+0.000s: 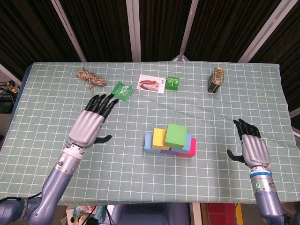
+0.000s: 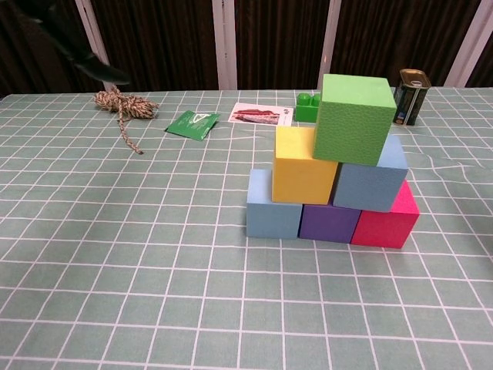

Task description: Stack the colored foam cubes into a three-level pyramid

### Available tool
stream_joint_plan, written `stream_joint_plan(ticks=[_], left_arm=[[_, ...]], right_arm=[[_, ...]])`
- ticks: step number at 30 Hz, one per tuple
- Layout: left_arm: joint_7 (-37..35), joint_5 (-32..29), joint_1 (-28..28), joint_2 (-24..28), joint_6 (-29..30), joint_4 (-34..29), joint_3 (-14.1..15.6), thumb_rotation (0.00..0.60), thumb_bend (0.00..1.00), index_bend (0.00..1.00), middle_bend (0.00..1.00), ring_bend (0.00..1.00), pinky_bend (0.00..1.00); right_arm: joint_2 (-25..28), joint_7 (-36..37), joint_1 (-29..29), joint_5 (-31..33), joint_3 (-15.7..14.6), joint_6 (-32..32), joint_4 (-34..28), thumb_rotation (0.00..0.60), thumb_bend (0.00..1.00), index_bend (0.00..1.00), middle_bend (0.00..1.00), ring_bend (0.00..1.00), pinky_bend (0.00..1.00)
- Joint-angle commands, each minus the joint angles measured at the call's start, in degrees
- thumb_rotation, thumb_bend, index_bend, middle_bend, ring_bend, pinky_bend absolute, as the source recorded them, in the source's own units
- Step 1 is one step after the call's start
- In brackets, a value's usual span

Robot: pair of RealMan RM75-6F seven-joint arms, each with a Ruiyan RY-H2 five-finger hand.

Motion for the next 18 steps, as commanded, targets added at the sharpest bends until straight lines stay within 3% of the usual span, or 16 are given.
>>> stream_joint_plan(ticks=[1, 4, 8, 18], left_arm=[[-4.6, 8.5, 8.7, 4.8, 6.3, -1.2, 7.5, 0.600, 0.12, 0.00, 0.00, 0.00, 0.00], [-9.0, 14.6, 14.5, 6.5, 10.7, 0.9, 11.7, 0.600, 0.12, 0.00, 0.00, 0.00, 0.00], [-13.4, 19.8, 21.0, 6.9, 16.7, 6.1, 15.0, 0.600, 0.12, 0.00, 0.00, 0.00, 0.00], [-24.4, 25.7, 31.8, 2.1, 26.1, 24.8, 15.9, 0.600, 0.12, 0.00, 0.00, 0.00, 0.00]], right_arm=[[0.2, 1.0, -0.6, -2.4, 0.1, 1.1, 0.5, 0.600, 0.31, 0.00, 0.00, 0.00, 0.00], [0.4, 2.2, -1.5, -4.6, 0.0, 1.9, 0.7, 0.600, 0.31, 0.00, 0.00, 0.00, 0.00], [1.0, 3.3, -2.6, -7.0, -0.7, 2.5, 1.3, 0.600, 0.31, 0.00, 0.00, 0.00, 0.00], [1.0, 7.3, -6.9, -14.0, -3.7, 4.8, 5.8, 0.600, 0.31, 0.00, 0.00, 0.00, 0.00]])
